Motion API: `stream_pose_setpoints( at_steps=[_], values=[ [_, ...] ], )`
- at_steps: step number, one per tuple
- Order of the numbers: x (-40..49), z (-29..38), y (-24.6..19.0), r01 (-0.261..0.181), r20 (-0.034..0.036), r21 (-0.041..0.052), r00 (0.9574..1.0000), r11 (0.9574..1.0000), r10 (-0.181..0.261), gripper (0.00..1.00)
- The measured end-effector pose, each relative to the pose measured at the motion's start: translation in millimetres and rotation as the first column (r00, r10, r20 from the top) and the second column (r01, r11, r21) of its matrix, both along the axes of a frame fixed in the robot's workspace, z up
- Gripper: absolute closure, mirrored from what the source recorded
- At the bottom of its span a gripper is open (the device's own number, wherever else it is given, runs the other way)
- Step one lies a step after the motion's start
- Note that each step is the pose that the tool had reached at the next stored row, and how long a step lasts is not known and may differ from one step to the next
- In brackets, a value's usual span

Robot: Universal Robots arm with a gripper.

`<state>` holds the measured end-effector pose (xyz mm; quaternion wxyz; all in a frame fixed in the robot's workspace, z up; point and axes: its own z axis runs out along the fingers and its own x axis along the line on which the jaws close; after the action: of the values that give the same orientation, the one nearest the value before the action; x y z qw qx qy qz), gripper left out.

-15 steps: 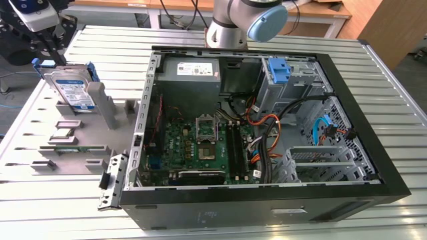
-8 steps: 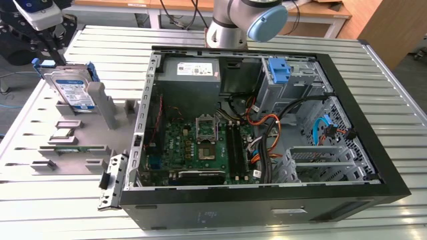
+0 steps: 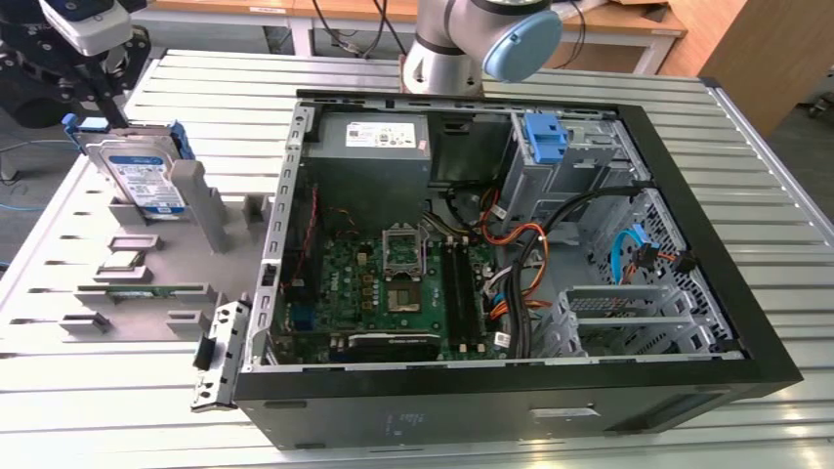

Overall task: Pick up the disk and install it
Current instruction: 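Pick up the disk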

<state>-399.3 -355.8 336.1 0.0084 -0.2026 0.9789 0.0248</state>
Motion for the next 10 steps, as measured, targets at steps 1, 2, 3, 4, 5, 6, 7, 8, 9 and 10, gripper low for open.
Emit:
stream_pose_setpoints(
  at_steps=[1,2,3,4,5,6,7,8,9,10],
  values=[
    [0.0,0.0,0.0,-0.013,0.0,0.0001,0.9999,0.9999,0.013,0.89],
    [0.0,0.0,0.0,-0.025,0.0,0.0002,0.9997,0.9997,0.025,0.89],
    [0.0,0.0,0.0,-0.038,0.0,0.0004,0.9993,0.9993,0.038,0.89],
    [0.0,0.0,0.0,-0.051,0.0,0.0006,0.9987,0.9987,0.051,0.89],
    [0.0,0.0,0.0,-0.064,0.0,0.0007,0.998,0.998,0.064,0.89],
    [0.0,0.0,0.0,-0.076,0.0,0.0008,0.9971,0.9971,0.076,0.89],
    [0.0,0.0,0.0,-0.088,0.0001,0.001,0.9961,0.9961,0.088,0.89],
    [0.0,0.0,0.0,-0.101,0.0,0.001,0.9949,0.9949,0.101,0.89],
    [0.0,0.0,0.0,-0.112,0.0,0.0011,0.9937,0.9937,0.112,0.89],
    [0.0,0.0,0.0,-0.123,0.0001,0.0012,0.9925,0.9925,0.123,0.89]
  ],
)
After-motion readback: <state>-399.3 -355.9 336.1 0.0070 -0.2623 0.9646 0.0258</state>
